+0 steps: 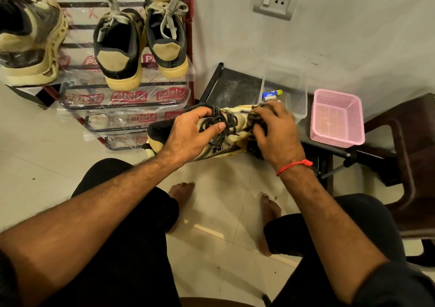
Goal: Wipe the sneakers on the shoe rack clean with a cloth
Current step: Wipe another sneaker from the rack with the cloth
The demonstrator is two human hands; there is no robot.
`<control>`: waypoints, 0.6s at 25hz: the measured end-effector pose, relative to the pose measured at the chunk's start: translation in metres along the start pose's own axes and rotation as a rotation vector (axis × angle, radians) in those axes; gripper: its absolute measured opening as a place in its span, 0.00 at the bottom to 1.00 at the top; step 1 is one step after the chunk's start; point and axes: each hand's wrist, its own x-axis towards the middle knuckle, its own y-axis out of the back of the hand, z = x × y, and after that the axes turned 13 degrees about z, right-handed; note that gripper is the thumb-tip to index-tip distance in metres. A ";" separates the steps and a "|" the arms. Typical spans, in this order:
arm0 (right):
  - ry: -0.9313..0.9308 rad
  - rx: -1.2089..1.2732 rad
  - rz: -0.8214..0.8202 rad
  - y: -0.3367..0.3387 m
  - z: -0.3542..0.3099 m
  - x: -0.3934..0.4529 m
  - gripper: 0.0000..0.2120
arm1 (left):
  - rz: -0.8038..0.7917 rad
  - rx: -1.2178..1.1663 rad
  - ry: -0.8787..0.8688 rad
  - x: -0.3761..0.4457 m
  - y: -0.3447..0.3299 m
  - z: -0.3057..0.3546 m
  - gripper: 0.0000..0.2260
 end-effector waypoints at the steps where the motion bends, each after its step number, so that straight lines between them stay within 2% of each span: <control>1: 0.042 0.054 -0.065 -0.004 -0.013 -0.012 0.15 | 0.016 0.012 -0.013 -0.001 0.001 -0.002 0.10; 3: 0.110 0.111 -0.175 -0.006 -0.026 -0.023 0.15 | 0.040 0.003 -0.003 0.000 0.004 -0.007 0.10; 4: 0.097 0.103 -0.167 -0.003 -0.022 -0.016 0.15 | 0.049 -0.006 0.005 0.001 0.004 -0.007 0.10; 7: -0.050 0.018 0.038 0.010 0.011 0.012 0.14 | 0.052 -0.012 -0.043 0.002 0.002 -0.001 0.11; 8: -0.059 0.003 0.052 0.011 0.013 0.010 0.14 | 0.044 -0.006 -0.062 0.001 0.001 -0.001 0.12; 12: 0.153 0.097 -0.167 -0.004 -0.019 -0.020 0.15 | 0.026 0.006 -0.046 -0.001 0.002 -0.007 0.11; 15: 0.002 0.078 0.006 0.005 0.001 0.007 0.16 | 0.042 -0.006 -0.061 0.001 0.002 -0.003 0.11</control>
